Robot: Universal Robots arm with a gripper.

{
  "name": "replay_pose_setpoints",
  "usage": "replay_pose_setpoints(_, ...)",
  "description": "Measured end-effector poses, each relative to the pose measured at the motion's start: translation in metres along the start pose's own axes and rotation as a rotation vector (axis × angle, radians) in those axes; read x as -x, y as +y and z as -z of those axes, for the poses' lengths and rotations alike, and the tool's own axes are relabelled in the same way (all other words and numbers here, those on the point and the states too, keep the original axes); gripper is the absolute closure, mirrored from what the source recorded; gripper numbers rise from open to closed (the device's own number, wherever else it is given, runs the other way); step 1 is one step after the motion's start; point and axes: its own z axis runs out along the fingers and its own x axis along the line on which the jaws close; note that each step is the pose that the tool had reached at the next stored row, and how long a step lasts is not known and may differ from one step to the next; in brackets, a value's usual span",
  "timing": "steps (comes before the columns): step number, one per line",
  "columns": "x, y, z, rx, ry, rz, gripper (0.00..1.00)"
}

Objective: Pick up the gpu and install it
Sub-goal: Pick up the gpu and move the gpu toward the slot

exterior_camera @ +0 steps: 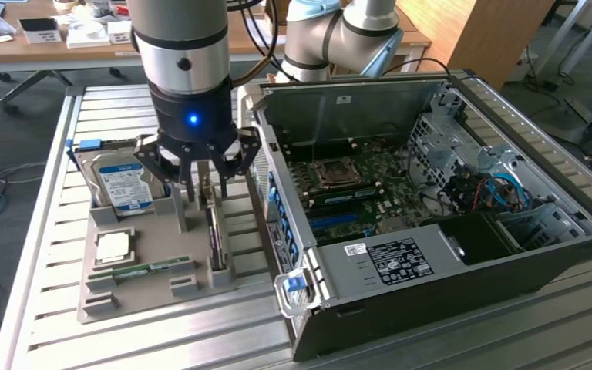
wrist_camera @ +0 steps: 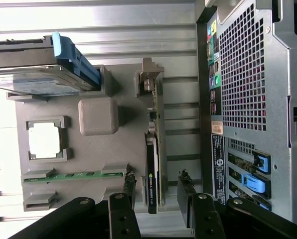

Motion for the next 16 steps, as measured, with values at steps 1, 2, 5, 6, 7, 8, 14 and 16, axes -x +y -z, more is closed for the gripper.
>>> replay_pose_setpoints(1,0.0,0.0,-0.0002,-0.0001,0.0001,0.0,0.53)
replay_pose_setpoints(2,0.0,0.0,-0.0002,-0.0001,0.0001,0.0,0.53)
replay_pose_setpoints(5,0.0,0.0,-0.0003,0.0,0.0,0.0,0.53)
replay_pose_setpoints(6,0.0,0.0,-0.0003,0.0,0.0,0.0,0.53)
replay_pose_setpoints(7,0.0,0.0,-0.0004,0.0,0.0,0.0,0.53)
replay_pose_setpoints(8,0.0,0.0,-0.0006,0.0001,-0.0001,0.0,0.53)
replay_pose_setpoints(14,-0.0001,-0.0002,-0.0044,0.0,0.0,0.0,0.53)
replay_pose_setpoints(16,-0.0001,-0.0003,-0.0061,0.0,0.0,0.0,0.53)
